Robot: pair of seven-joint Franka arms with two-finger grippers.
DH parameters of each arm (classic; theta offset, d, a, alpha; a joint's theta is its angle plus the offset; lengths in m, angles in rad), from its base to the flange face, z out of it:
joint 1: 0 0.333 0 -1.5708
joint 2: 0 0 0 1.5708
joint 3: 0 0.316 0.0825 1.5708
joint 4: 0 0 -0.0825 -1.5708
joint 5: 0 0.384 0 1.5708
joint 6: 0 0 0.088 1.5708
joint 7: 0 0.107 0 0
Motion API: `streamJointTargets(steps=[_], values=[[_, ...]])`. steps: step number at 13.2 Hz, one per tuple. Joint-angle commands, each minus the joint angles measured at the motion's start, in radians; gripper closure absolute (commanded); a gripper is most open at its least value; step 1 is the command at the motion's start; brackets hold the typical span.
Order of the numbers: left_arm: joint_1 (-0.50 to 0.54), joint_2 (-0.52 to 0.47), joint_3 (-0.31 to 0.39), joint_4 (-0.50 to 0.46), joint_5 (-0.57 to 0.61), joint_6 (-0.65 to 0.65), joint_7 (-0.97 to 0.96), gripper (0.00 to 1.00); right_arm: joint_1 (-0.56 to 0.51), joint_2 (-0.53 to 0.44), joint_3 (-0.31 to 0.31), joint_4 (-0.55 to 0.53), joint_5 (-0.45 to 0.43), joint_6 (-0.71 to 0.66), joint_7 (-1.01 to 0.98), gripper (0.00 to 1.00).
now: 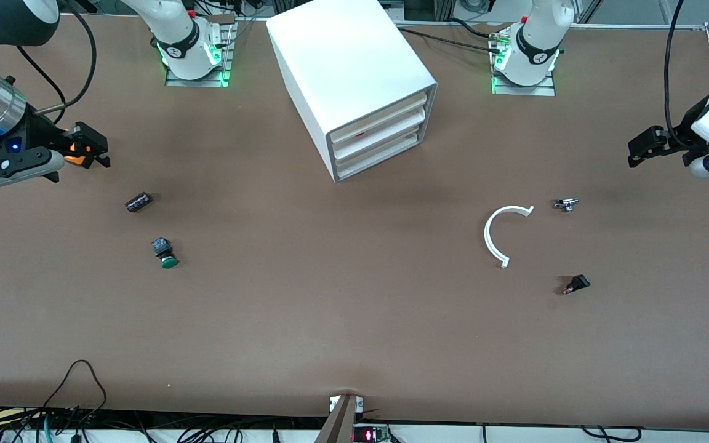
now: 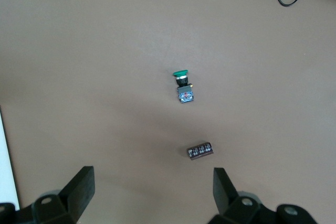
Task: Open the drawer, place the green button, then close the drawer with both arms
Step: 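Reach the left gripper to the handle of the white cabinet's drawer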
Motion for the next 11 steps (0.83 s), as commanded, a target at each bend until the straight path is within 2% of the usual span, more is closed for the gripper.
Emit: streamJointTargets(steps=[1, 3, 5, 7, 11], values=[[-0.003, 0.015, -0.002, 0.021, 0.015, -0.016, 0.005, 0.0, -0.007, 0.01, 0.007, 0.025, 0.006, -0.02, 0.004, 0.0], [-0.004, 0.018, -0.007, 0.027, 0.015, -0.02, 0.003, 0.0, -0.007, 0.01, 0.007, 0.025, 0.006, -0.02, 0.003, 0.0], [-0.004, 0.03, -0.049, 0.023, -0.005, -0.022, 0.002, 0.0, -0.007, 0.01, 0.007, 0.025, 0.006, -0.02, 0.003, 0.0], [-0.004, 0.061, -0.108, 0.021, -0.07, -0.08, -0.009, 0.0, -0.007, 0.01, 0.007, 0.025, 0.006, -0.02, 0.003, 0.0], [-0.004, 0.144, -0.216, 0.016, -0.158, -0.089, -0.014, 0.0, -0.007, 0.01, 0.007, 0.025, 0.006, -0.02, 0.004, 0.0]])
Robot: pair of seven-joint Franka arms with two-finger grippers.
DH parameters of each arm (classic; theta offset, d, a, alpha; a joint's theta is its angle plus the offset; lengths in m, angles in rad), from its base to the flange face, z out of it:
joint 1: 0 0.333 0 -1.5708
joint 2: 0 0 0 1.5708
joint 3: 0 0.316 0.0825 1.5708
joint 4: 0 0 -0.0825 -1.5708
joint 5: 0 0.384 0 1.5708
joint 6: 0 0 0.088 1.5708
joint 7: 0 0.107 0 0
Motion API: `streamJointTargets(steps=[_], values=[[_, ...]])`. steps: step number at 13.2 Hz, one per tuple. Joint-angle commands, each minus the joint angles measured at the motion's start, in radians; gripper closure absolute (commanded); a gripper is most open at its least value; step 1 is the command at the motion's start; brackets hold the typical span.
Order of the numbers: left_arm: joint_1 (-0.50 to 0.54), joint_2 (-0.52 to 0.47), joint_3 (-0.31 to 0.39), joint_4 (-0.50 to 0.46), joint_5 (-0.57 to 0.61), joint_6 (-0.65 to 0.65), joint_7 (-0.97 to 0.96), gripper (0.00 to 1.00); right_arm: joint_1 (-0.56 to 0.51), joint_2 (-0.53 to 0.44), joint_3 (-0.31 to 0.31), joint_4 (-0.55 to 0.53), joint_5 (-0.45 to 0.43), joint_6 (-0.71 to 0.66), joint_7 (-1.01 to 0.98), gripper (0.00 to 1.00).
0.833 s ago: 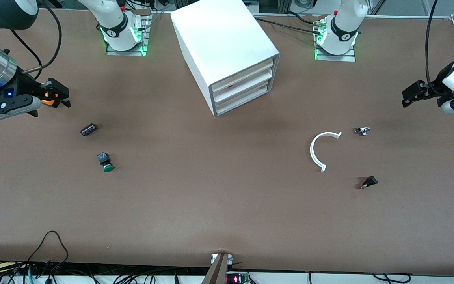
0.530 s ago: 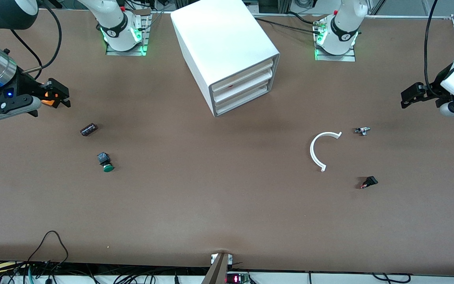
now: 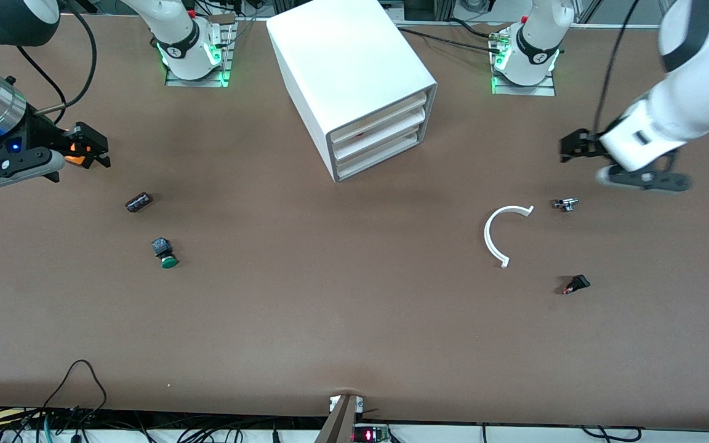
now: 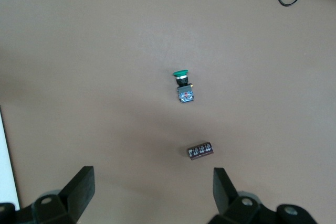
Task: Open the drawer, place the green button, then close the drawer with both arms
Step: 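Reach the left gripper to the handle of the white cabinet's drawer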
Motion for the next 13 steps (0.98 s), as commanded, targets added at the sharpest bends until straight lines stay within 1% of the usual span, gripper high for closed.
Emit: streamJointTargets(steps=[1, 4, 6, 8, 11, 12, 13], values=[[0.005, 0.075, -0.061, 0.019, -0.066, -0.02, -0.002, 0.0, -0.008, 0.009, 0.007, 0.025, 0.006, -0.019, 0.003, 0.0], [0.003, 0.176, -0.098, 0.021, -0.195, -0.014, 0.007, 0.0, -0.008, 0.009, 0.007, 0.025, 0.006, -0.019, 0.003, 0.0], [0.003, 0.26, -0.14, 0.029, -0.276, 0.001, 0.015, 0.0, -0.008, 0.009, 0.007, 0.025, 0.006, -0.019, 0.003, 0.0], [0.003, 0.331, -0.169, 0.03, -0.337, 0.015, 0.028, 0.01, -0.009, 0.009, 0.007, 0.025, 0.006, -0.019, 0.003, 0.0], [0.006, 0.403, -0.172, 0.022, -0.451, 0.044, 0.169, 0.01, -0.008, 0.009, 0.007, 0.025, 0.006, -0.019, 0.003, 0.0], [0.008, 0.432, -0.172, 0.022, -0.491, 0.049, 0.232, 0.03, -0.008, 0.009, 0.007, 0.025, 0.006, -0.019, 0.003, 0.0], [0.008, 0.46, -0.172, 0.022, -0.517, 0.052, 0.308, 0.09, -0.008, 0.009, 0.007, 0.025, 0.006, -0.019, 0.003, 0.0]])
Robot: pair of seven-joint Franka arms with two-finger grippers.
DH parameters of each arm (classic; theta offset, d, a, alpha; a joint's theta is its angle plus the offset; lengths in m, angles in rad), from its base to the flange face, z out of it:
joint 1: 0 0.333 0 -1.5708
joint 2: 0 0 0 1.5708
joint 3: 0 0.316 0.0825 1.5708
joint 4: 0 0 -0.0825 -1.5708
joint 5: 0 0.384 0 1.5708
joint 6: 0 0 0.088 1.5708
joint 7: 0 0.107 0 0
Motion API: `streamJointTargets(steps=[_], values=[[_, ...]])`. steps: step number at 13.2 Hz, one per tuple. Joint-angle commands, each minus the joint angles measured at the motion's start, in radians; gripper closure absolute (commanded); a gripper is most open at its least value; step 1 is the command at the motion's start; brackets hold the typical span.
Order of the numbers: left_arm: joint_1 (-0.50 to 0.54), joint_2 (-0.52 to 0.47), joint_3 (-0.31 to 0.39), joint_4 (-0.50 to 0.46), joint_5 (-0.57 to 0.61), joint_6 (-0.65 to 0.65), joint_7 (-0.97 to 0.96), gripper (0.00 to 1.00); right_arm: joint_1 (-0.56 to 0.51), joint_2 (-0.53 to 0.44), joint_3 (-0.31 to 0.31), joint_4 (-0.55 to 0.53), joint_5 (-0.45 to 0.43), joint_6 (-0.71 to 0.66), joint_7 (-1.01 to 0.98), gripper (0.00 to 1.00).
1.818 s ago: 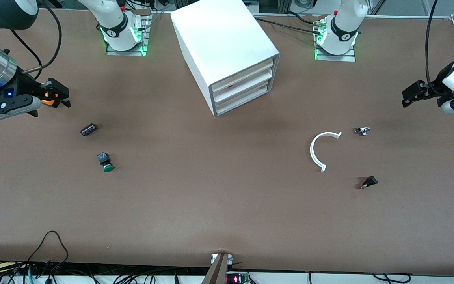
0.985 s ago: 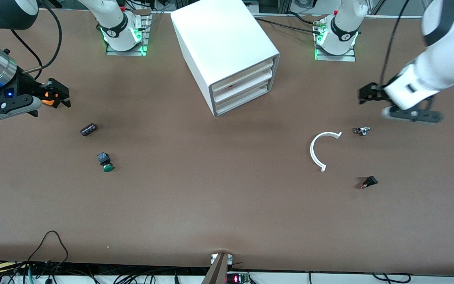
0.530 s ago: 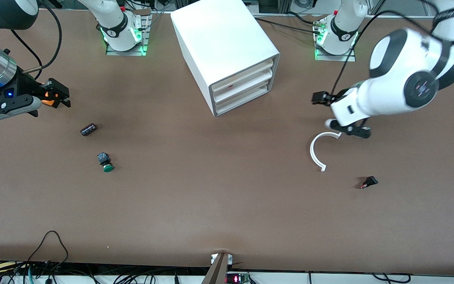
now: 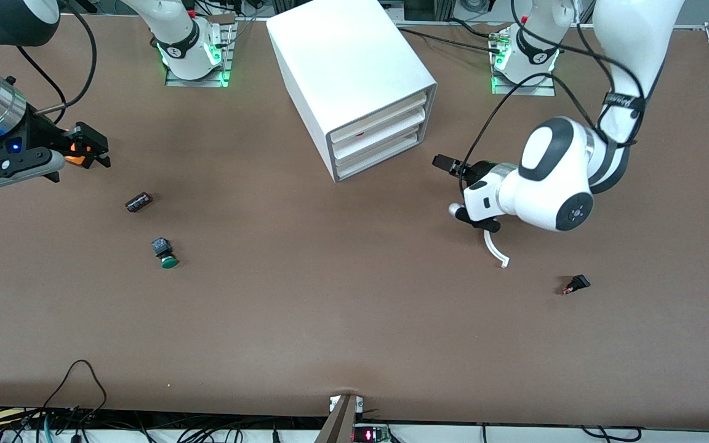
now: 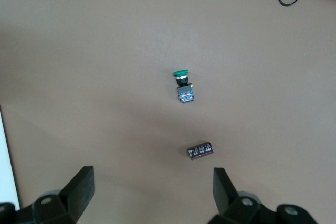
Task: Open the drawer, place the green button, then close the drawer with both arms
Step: 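Reach the left gripper to the handle of the white cabinet's drawer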
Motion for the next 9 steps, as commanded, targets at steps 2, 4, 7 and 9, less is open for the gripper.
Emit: streamJointTargets(steps=[2, 4, 7, 9], values=[[0.014, 0.126, -0.003, 0.019, -0.135, 0.007, 0.282, 0.17, -0.008, 0.009, 0.007, 0.025, 0.006, -0.019, 0.003, 0.0], [0.018, 0.192, -0.002, 0.017, -0.21, 0.007, 0.452, 0.28, -0.009, 0.009, 0.007, 0.025, 0.006, -0.019, 0.003, 0.0], [0.015, 0.244, -0.002, -0.009, -0.281, 0.01, 0.564, 0.37, -0.009, 0.009, 0.007, 0.026, 0.004, -0.014, 0.003, 0.0], [0.008, 0.281, -0.002, -0.035, -0.338, 0.01, 0.659, 0.44, -0.009, 0.009, 0.007, 0.028, 0.0, -0.014, -0.02, 0.0]])
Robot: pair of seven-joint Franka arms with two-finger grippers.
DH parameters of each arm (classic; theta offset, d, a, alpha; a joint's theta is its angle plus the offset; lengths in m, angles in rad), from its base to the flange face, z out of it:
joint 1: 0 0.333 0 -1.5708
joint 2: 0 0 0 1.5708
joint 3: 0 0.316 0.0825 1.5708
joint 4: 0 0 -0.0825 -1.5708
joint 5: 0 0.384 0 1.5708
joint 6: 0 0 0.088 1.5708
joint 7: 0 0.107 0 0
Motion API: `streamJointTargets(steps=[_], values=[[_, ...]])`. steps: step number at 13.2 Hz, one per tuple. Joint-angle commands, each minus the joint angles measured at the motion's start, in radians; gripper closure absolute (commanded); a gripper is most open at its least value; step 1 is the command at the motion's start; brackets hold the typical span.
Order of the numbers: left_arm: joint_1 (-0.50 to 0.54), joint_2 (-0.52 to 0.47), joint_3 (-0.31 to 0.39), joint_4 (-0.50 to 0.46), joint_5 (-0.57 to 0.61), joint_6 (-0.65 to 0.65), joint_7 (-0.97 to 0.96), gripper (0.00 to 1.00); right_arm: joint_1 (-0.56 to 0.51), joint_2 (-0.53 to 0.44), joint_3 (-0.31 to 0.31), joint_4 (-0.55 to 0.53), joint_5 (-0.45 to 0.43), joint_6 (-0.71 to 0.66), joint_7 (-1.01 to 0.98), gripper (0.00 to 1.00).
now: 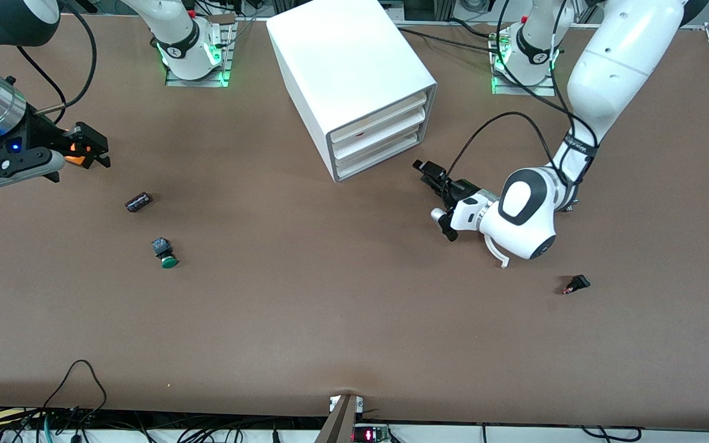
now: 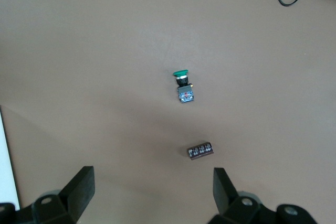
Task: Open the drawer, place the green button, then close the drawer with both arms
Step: 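Pull the drawer open with the left gripper while the right gripper reaches the button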
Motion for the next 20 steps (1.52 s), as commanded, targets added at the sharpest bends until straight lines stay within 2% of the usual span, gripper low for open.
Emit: streamJointTargets(steps=[1, 3, 5, 11, 14, 15, 17, 19, 20], values=[[-0.005, 0.035, -0.004, -0.041, -0.085, -0.001, 0.125, 0.48, -0.009, 0.011, 0.007, 0.03, -0.005, -0.017, -0.007, 0.0], [-0.008, 0.073, -0.006, -0.049, -0.111, -0.001, 0.197, 0.55, -0.012, 0.011, 0.005, 0.032, 0.0, -0.018, -0.006, 0.0], [-0.019, 0.105, -0.006, -0.073, -0.17, -0.003, 0.257, 0.58, -0.014, 0.024, 0.007, 0.03, 0.003, -0.014, -0.015, 0.0], [-0.134, 0.113, -0.004, -0.119, -0.352, 0.004, 0.278, 0.59, -0.014, 0.092, 0.007, 0.044, -0.003, -0.018, -0.012, 0.0], [-0.158, 0.125, -0.006, -0.127, -0.369, 0.059, 0.317, 0.61, -0.02, 0.126, 0.007, 0.044, -0.011, -0.018, -0.017, 0.0], [-0.158, 0.13, -0.006, -0.127, -0.376, 0.059, 0.335, 0.62, -0.02, 0.165, 0.005, 0.044, -0.008, -0.018, -0.02, 0.0], [-0.158, 0.133, -0.004, -0.129, -0.376, 0.059, 0.338, 0.69, -0.015, 0.201, 0.007, 0.044, -0.011, -0.013, -0.017, 0.0], [-0.16, 0.133, -0.004, -0.13, -0.376, 0.059, 0.338, 0.84, -0.012, 0.237, 0.007, 0.044, -0.014, 0.002, -0.067, 0.0], [-0.16, 0.133, -0.006, -0.13, -0.376, 0.059, 0.338, 0.96, -0.014, 0.262, 0.007, 0.041, -0.014, 0.046, -0.131, 0.0]])
